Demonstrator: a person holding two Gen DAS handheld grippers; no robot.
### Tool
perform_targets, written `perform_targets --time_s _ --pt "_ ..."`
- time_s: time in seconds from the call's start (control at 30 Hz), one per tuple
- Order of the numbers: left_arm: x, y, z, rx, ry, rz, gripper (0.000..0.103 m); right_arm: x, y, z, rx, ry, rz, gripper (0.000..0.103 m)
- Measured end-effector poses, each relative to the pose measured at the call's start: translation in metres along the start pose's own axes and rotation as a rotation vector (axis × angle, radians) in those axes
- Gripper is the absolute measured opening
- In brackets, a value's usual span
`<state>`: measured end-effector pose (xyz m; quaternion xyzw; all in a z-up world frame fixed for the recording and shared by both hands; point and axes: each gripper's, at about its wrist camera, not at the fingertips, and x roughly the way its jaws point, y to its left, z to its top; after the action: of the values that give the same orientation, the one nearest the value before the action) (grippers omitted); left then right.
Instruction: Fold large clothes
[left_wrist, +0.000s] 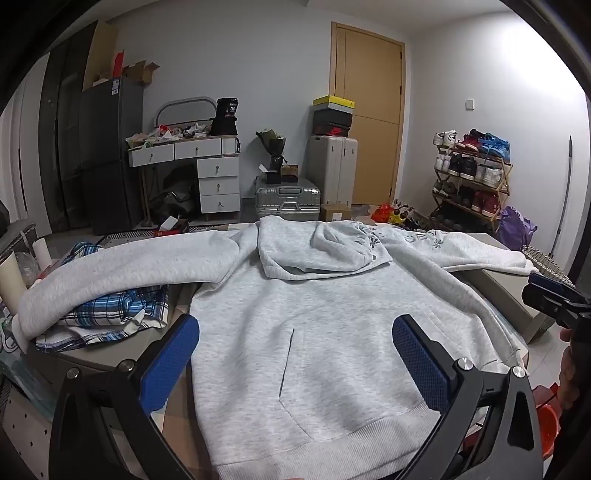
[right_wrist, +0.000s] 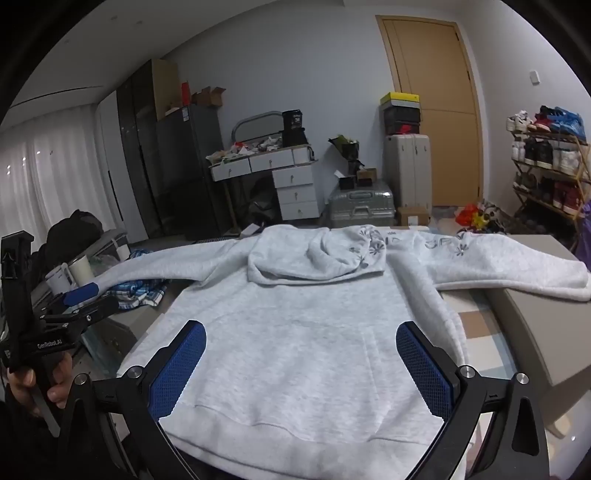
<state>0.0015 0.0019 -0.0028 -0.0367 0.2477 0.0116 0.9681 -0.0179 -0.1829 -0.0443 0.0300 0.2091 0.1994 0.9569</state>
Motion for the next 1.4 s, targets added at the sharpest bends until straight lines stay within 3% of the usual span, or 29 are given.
perform_targets --time_s 1.4 --pt "-0.009 -0.005 0.006 0.043 -0.008 0.008 0.102 0.006 0.01 -0.002 -0.022 0.019 -0.022 0.103"
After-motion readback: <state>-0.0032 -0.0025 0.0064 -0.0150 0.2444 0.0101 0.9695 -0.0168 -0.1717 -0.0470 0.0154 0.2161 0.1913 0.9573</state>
